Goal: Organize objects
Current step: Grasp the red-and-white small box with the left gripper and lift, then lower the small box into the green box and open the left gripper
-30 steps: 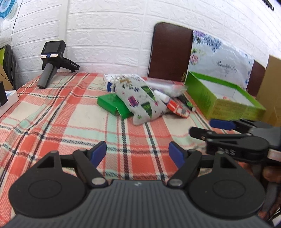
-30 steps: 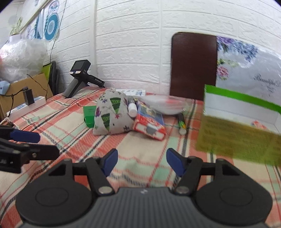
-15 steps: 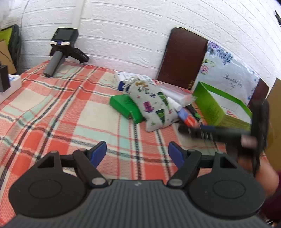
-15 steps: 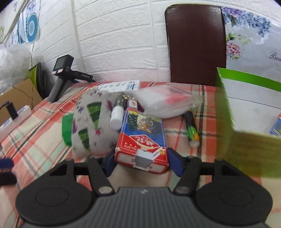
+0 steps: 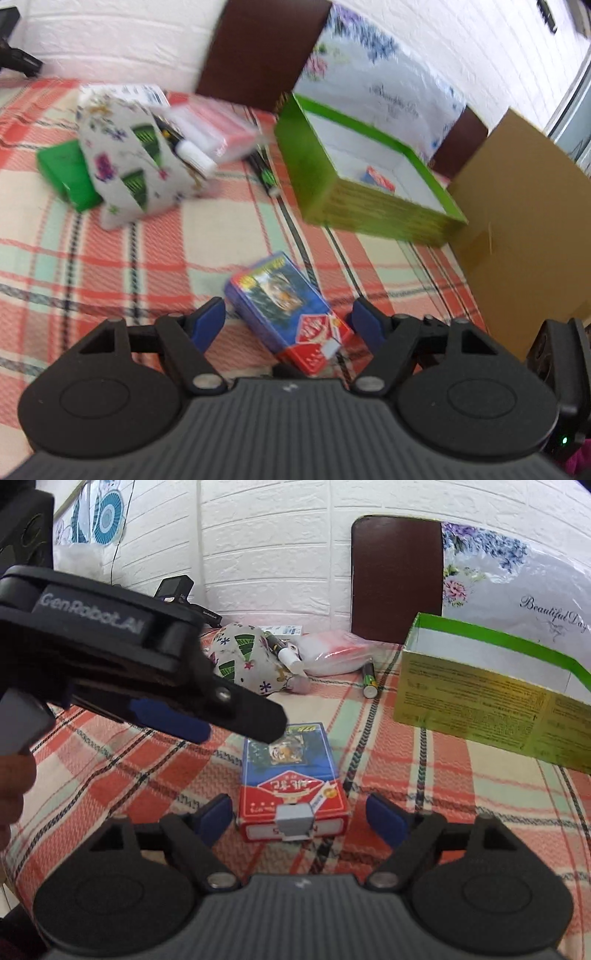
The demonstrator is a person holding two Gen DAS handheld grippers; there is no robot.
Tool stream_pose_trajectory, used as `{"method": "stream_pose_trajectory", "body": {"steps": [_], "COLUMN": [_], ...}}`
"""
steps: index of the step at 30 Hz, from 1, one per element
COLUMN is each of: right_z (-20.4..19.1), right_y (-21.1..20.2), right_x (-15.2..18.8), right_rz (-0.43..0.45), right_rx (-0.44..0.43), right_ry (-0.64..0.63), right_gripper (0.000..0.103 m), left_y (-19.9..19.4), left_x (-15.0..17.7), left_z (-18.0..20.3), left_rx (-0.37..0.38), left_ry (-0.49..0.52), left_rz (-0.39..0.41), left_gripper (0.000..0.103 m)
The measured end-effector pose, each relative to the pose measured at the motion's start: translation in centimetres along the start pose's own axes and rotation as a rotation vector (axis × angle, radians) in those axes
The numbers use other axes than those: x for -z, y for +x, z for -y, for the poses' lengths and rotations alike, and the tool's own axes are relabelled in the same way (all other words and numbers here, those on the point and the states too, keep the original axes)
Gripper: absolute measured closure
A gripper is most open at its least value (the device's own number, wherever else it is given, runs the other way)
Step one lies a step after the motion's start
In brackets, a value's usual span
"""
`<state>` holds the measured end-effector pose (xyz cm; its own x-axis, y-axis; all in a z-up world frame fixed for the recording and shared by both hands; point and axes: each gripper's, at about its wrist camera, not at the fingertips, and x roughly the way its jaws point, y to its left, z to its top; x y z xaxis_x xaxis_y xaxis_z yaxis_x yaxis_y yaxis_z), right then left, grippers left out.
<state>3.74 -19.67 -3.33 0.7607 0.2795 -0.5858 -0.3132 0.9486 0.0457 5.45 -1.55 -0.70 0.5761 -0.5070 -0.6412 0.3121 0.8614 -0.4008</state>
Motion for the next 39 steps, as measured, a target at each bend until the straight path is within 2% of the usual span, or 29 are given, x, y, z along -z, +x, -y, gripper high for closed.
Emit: {"method": "stream_pose_trajectory", "body": {"steps": [1,2,3,5,7,11,15,20,24,30,36,39], "right_z": [0.1,0.0,-0.1,-0.7,-0.8,-0.5,0.1,3.3,7.0,11.0,12.2,12.0], "right_y": [0.2,0.4,0.3,0.1,-0.3,-1.5,-2.4,-2.8,-1.7,1.7,5.4,4.9], "right_x": [0.2,0.2,0.2,0.3,0.6,0.2,-1.0,-3.2,-5.0,-7.4,-7.9,-7.3], "right_rz": [-0.008,-0.01,-0.005,0.006,0.028,0.111,0.219,0.295,0.304,0.311,0.251,0.266], "right_rx": [-0.004,-0.009,-0.021,-0.01,-0.001,0.016,0.107,0.184,0.225,0.255,0.262,0.256], "right_ry": [0.006,0.003,-0.008,-0.038,-0.039,-0.035,-0.058,-0.025,0.03,0.092,0.097,0.108], "right_gripper": [0.029,0.04,0.041,0.042,0.042,0.043,0.043,0.043,0.043,0.042,0.04,0.037], "left_y": [0.5,1.1,1.8,2.0,1.8,1.0,1.6,3.5,6.3,9.9,11.7,11.1], "left_x": [0.1,0.3,0.5,1.2,1.0,-1.0,-4.1,-6.8,-8.6,-11.4,-11.9,-11.4], "left_z": [0.1,0.1,0.0,0.2,1.2,2.4,3.8,7.4,9.5,10.2,9.3,9.0], "left_rx": [0.002,0.002,0.001,-0.02,-0.038,-0.048,0.015,0.033,0.036,0.002,-0.091,-0.083], "left_ry": [-0.004,-0.012,-0.029,-0.02,0.019,0.034,0.067,0.183,0.269,0.306,0.332,0.328], "left_rz": [-0.024,-0.057,-0.097,-0.082,-0.084,-0.047,-0.01,0.032,0.046,0.037,0.048,0.05], "left_gripper": [0.034,0.038,0.042,0.048,0.047,0.047,0.047,0.047,0.047,0.048,0.047,0.046]}}
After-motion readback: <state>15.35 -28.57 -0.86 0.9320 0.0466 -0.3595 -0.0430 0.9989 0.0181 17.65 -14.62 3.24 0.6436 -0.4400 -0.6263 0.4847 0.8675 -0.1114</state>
